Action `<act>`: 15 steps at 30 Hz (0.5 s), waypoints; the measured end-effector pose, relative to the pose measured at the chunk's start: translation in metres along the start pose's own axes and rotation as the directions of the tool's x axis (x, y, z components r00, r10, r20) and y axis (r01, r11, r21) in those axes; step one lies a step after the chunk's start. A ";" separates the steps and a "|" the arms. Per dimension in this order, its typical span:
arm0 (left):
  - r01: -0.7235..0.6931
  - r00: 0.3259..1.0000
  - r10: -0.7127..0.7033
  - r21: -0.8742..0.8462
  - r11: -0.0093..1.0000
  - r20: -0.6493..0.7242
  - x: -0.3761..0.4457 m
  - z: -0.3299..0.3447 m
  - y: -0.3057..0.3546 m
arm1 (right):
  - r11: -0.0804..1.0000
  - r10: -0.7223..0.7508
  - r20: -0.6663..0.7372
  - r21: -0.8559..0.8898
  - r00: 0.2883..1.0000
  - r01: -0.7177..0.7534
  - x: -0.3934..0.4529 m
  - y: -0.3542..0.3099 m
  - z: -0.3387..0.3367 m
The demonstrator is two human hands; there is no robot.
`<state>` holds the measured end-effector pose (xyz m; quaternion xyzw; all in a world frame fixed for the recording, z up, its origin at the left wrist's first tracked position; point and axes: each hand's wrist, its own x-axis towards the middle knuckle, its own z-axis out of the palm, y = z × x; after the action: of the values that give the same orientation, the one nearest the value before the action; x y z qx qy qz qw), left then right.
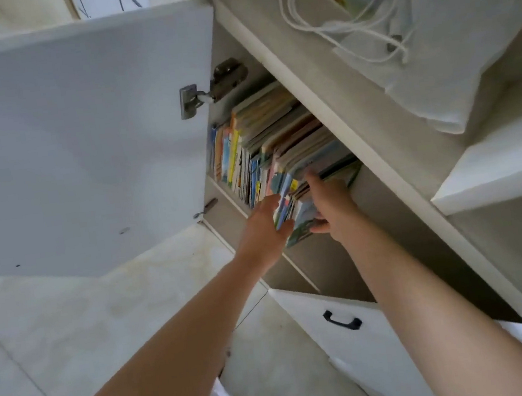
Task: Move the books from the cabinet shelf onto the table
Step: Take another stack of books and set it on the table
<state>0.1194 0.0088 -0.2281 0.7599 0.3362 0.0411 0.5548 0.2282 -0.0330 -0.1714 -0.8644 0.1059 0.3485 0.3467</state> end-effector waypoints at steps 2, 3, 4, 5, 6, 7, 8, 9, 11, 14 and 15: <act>-0.025 0.999 0.025 -0.009 1.000 -0.047 0.012 0.010 -0.007 | 0.990 0.108 0.083 0.078 0.991 -0.115 0.017 -0.004 0.001; -0.033 0.997 0.032 -0.022 0.999 -0.070 0.015 0.014 -0.010 | 0.984 0.135 0.138 0.101 0.981 -0.149 0.025 -0.006 0.001; -0.040 0.996 0.037 -0.037 0.999 -0.086 0.017 0.019 -0.015 | 0.979 0.146 0.193 0.110 0.970 -0.169 0.032 -0.007 0.002; -0.046 0.995 0.042 -0.048 0.998 -0.094 0.019 0.023 -0.019 | 0.978 0.151 0.237 0.106 0.960 -0.180 0.037 -0.008 0.003; -0.052 0.995 0.047 -0.061 0.997 -0.093 0.020 0.028 -0.023 | 0.978 0.153 0.259 0.100 0.953 -0.185 0.042 -0.008 0.005; -0.053 0.995 0.045 -0.080 0.995 -0.088 0.020 0.031 -0.027 | 0.978 0.146 0.274 0.101 0.951 -0.180 0.046 -0.008 0.007; -0.050 0.995 0.041 -0.101 0.994 -0.090 0.021 0.034 -0.029 | 0.979 0.135 0.287 0.107 0.948 -0.172 0.049 -0.007 0.009; -0.049 0.994 0.037 -0.122 0.991 -0.101 0.021 0.036 -0.029 | 0.980 0.118 0.299 0.121 0.947 -0.160 0.052 -0.006 0.010; -0.046 0.991 0.025 -0.166 0.985 -0.132 0.025 0.038 -0.028 | 0.978 0.088 0.306 0.156 0.948 -0.141 0.056 -0.003 0.009; -0.034 0.989 0.001 -0.218 0.975 -0.147 0.022 0.041 -0.025 | 0.978 0.052 0.269 0.183 0.962 -0.104 0.054 0.006 0.005; -0.039 0.990 0.007 -0.227 0.973 -0.144 0.020 0.043 -0.025 | 0.979 0.040 0.253 0.183 0.967 -0.088 0.052 0.008 0.003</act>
<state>0.1418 -0.0110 -0.2721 0.6897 0.3590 0.1401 0.6130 0.2619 -0.0337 -0.2121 -0.7725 0.1230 0.4529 0.4278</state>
